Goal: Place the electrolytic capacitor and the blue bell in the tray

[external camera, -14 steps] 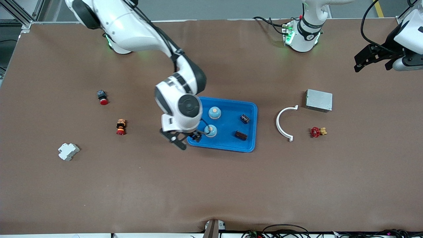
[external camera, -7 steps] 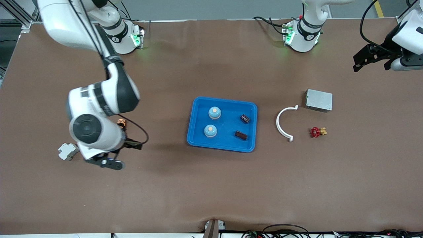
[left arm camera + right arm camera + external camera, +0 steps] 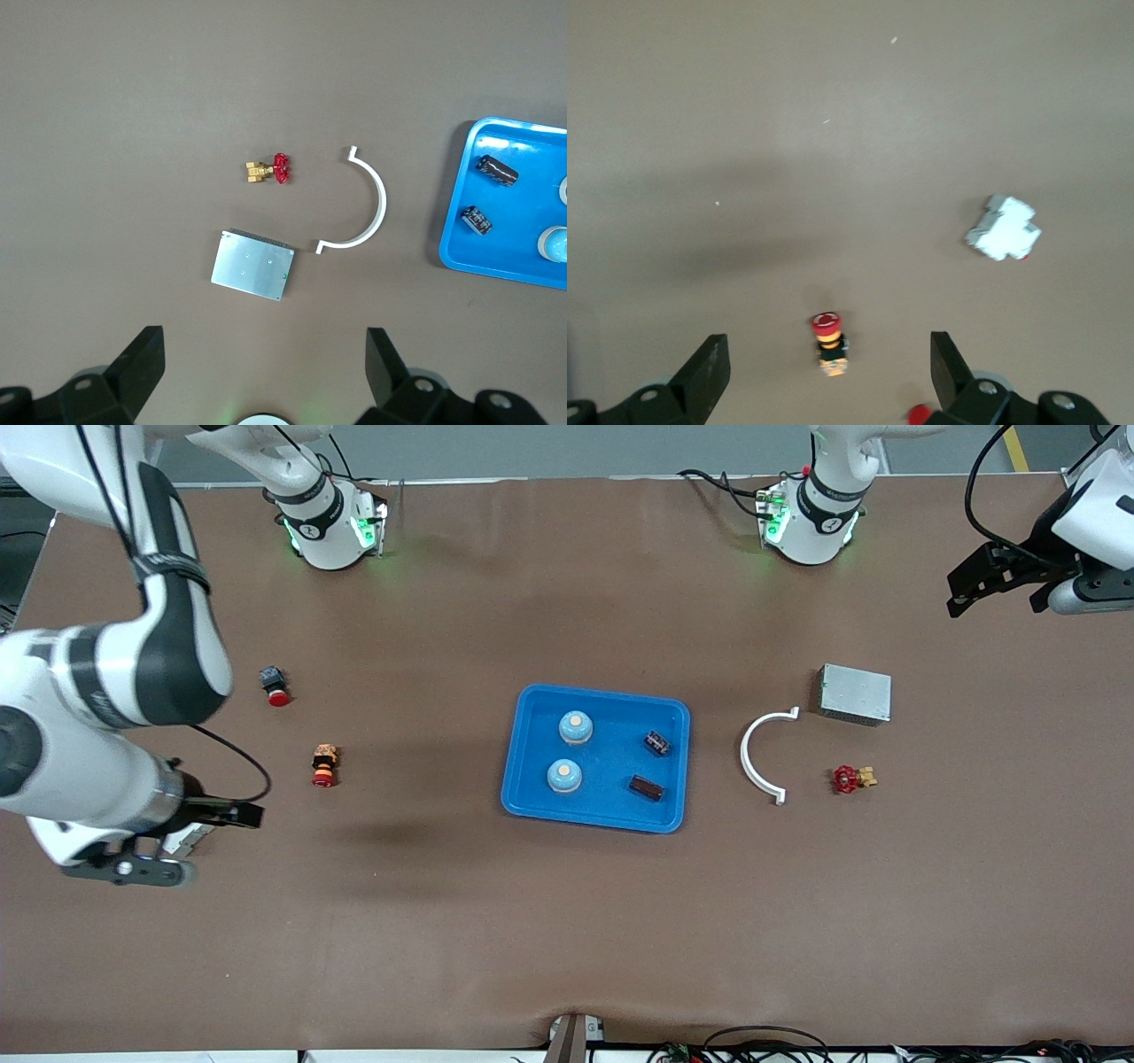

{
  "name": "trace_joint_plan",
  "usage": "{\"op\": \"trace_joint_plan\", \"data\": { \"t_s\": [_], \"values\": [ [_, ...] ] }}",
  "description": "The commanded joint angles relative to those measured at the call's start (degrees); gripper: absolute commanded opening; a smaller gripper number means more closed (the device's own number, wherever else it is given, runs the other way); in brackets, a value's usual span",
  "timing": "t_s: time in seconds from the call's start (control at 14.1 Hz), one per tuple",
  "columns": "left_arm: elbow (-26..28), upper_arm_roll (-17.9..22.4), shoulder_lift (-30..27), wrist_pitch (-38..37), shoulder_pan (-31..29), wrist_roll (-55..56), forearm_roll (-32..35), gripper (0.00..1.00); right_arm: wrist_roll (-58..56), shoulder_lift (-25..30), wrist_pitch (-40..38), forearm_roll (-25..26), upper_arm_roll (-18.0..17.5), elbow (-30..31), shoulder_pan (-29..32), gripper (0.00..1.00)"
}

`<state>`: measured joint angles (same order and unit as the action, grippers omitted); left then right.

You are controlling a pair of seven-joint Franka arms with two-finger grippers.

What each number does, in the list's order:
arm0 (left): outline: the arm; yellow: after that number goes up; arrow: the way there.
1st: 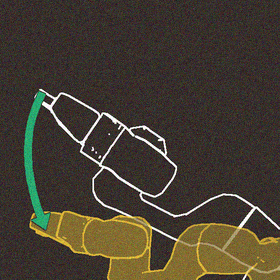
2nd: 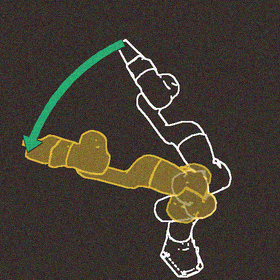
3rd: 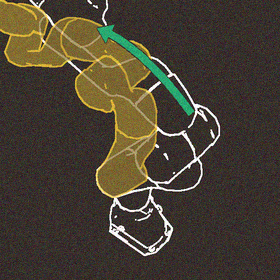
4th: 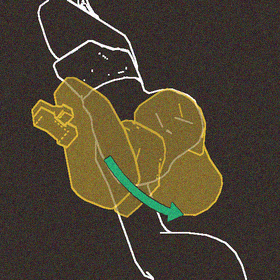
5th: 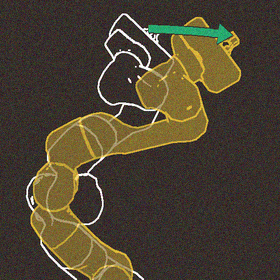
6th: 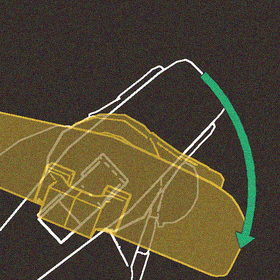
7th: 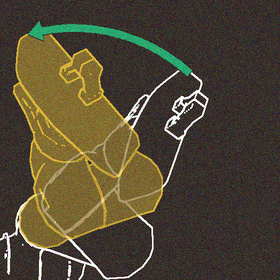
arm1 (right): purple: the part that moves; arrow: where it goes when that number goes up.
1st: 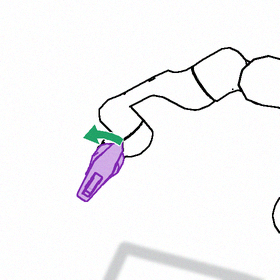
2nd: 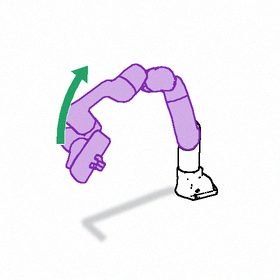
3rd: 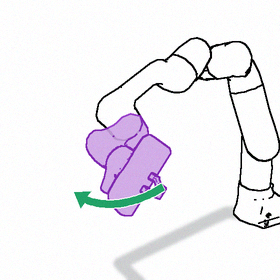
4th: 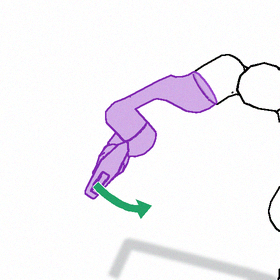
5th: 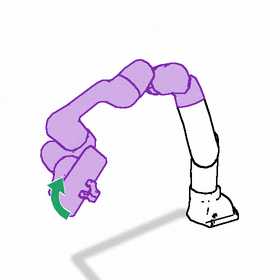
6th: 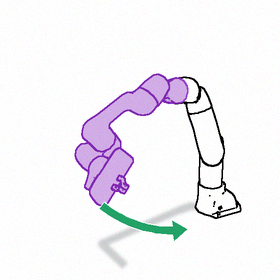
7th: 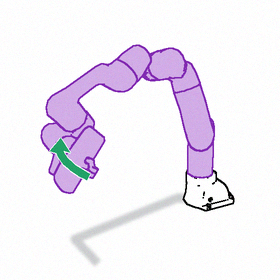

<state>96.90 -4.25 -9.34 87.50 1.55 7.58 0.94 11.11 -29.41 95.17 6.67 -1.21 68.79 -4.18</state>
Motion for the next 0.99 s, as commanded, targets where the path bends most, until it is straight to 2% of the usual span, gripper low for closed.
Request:
{"op": "trace_joint_plan", "data": {
  "t_s": [0.0,0.28,0.5,0.64,0.92],
  "values": [
    [0.5,0.0,-0.9,-0.4,0.2,-0.3,-0.7,1.0,-5.2,6.1,-1.0,-2.3,-1.1,4.2,3.6,1.0],
    [0.3,-0.2,-0.7,-0.4,0.1,-0.9,-0.3,1.0,-13.7,10.0,-3.1,-3.8,-1.0,4.6,8.1,1.0],
    [-0.8,-0.2,-0.4,-0.5,0.2,-0.7,-0.2,1.0,-14.4,12.1,-4.8,-4.3,-0.9,4.8,10.1,1.0],
    [-1.0,-0.2,-0.3,-0.5,0.2,-0.2,-0.2,1.0,-14.1,15.3,-4.9,-7.0,-0.7,7.8,11.3,1.0],
    [-2.7,-0.2,1.3,-0.5,0.3,0.0,-0.1,1.0,-13.9,21.8,-4.8,-7.5,-0.7,14.3,11.7,1.0]
  ]
}}
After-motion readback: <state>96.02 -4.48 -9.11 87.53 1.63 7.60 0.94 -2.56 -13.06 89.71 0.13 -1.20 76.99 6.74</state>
